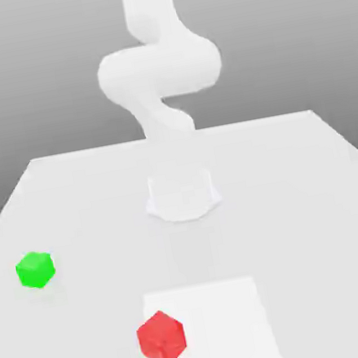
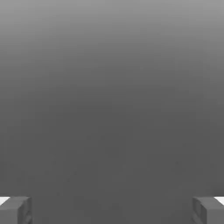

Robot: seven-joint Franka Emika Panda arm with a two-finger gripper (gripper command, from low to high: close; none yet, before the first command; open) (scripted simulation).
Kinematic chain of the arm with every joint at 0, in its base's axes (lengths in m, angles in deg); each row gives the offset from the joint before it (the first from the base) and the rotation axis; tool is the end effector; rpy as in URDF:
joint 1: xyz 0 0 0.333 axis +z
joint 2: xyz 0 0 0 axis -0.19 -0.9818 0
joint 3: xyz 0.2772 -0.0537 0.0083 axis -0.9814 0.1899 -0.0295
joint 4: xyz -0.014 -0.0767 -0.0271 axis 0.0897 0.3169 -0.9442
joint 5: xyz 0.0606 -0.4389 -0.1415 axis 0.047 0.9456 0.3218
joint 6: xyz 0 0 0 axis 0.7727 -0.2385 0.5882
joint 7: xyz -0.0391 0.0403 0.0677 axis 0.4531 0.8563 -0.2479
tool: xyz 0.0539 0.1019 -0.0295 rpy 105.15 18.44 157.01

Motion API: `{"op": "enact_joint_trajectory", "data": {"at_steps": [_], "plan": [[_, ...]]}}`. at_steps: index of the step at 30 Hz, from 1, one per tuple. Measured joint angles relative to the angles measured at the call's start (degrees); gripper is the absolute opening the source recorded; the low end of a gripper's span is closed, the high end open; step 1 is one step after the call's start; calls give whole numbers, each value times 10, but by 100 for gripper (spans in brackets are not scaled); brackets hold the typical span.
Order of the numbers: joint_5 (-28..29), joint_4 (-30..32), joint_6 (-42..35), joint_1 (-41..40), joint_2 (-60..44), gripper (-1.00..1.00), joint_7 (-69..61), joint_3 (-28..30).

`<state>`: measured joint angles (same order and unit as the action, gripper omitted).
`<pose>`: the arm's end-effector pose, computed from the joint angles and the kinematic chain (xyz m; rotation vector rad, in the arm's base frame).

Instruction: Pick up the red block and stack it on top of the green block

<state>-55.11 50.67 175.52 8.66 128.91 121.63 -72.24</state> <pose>0.4849 -0.0061 0.6286 -2.4541 1.1587 -0.9466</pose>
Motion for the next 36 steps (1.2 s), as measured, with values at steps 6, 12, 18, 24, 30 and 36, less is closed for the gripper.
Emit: {"op": "enact_joint_trajectory", "data": {"at_steps": [6,12,18,24,30,36], "plan": [[20,43,60,-51,-129,0,102,-28],[38,85,117,-89,-254,0,201,-43],[40,127,176,-112,-378,0,288,-40],[17,155,246,-119,-499,0,338,-36],[32,145,313,-107,-581,-100,352,-20],[30,147,307,-108,-572,-100,352,-21]]}}
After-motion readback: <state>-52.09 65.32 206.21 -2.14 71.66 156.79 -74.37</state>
